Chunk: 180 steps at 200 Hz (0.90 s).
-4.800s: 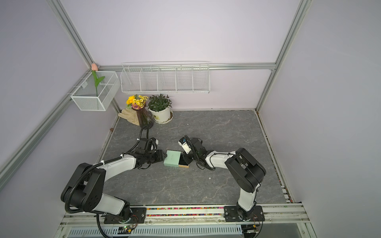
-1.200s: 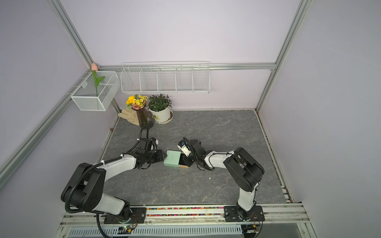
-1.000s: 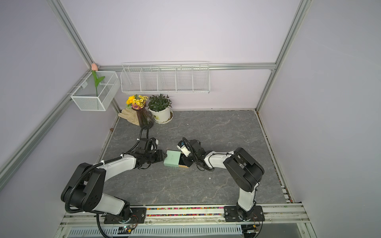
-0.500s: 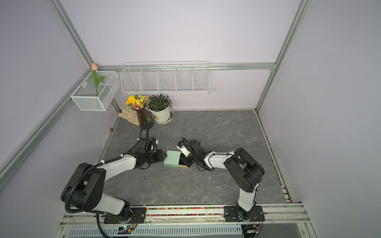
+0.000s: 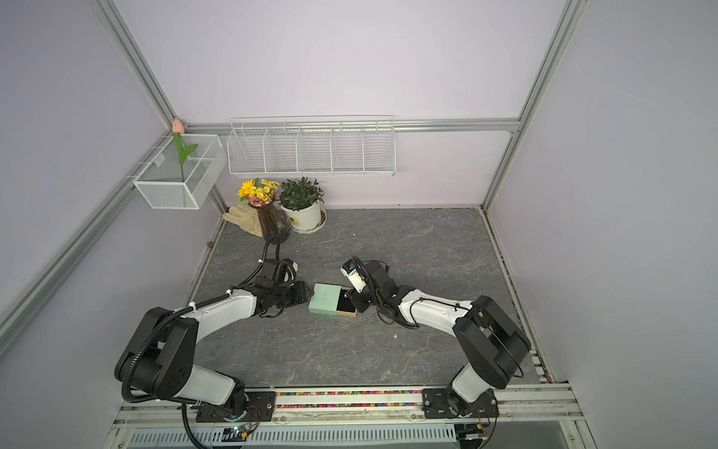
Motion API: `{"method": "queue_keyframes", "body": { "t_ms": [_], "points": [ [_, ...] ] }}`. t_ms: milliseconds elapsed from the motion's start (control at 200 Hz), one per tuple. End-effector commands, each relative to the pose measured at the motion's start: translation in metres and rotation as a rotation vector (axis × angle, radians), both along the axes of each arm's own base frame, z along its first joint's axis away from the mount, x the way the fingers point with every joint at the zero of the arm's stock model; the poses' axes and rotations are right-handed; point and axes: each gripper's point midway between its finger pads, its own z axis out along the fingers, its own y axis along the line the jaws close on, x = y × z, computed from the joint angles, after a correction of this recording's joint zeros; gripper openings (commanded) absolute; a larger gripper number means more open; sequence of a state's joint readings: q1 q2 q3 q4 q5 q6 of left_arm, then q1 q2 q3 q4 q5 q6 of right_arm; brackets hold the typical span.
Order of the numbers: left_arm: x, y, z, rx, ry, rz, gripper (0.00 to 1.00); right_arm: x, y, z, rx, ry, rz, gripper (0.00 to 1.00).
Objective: Place the earrings into the drawer-style jewelry box
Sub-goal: Insert the earring into the inner lining, then pick up the earring from the center of the board.
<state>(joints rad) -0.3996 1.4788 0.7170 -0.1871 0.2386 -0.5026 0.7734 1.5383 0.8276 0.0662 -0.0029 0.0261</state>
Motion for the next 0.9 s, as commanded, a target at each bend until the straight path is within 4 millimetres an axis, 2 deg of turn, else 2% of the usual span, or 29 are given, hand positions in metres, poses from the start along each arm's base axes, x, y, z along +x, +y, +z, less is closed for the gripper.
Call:
{"method": "queue_keyframes", "body": {
  "t_ms": [0, 125, 215, 310, 440, 560, 660, 755, 895],
  "points": [
    [0.011, 0.008, 0.034, 0.039, -0.058, 0.043, 0.48, -0.009, -0.035, -0.002, -0.054, 0.066, -0.142, 0.43],
    [0.016, 0.014, 0.063, 0.1, -0.125, 0.055, 0.51, -0.024, -0.068, 0.001, -0.092, 0.136, -0.277, 0.41],
    [0.017, 0.008, 0.081, 0.124, -0.172, 0.034, 0.56, -0.039, -0.092, 0.0, -0.135, 0.211, -0.362, 0.4],
    [0.017, -0.012, 0.095, 0.104, -0.209, -0.018, 0.59, -0.055, -0.117, -0.004, -0.18, 0.312, -0.453, 0.4],
    [0.01, -0.052, 0.106, 0.089, -0.257, -0.117, 0.6, -0.083, -0.142, -0.015, -0.228, 0.483, -0.56, 0.39],
    [0.004, -0.083, 0.102, 0.071, -0.272, -0.177, 0.6, -0.106, -0.151, -0.022, -0.273, 0.59, -0.573, 0.39],
    [-0.001, -0.1, 0.097, 0.054, -0.275, -0.207, 0.59, -0.119, -0.154, -0.027, -0.337, 0.646, -0.522, 0.39],
    [-0.001, -0.107, 0.091, 0.044, -0.264, -0.21, 0.59, -0.125, -0.151, -0.028, -0.382, 0.669, -0.445, 0.38],
    [0.002, -0.104, 0.087, 0.051, -0.264, -0.184, 0.59, -0.131, -0.143, -0.033, -0.425, 0.678, -0.332, 0.38]
  ]
}}
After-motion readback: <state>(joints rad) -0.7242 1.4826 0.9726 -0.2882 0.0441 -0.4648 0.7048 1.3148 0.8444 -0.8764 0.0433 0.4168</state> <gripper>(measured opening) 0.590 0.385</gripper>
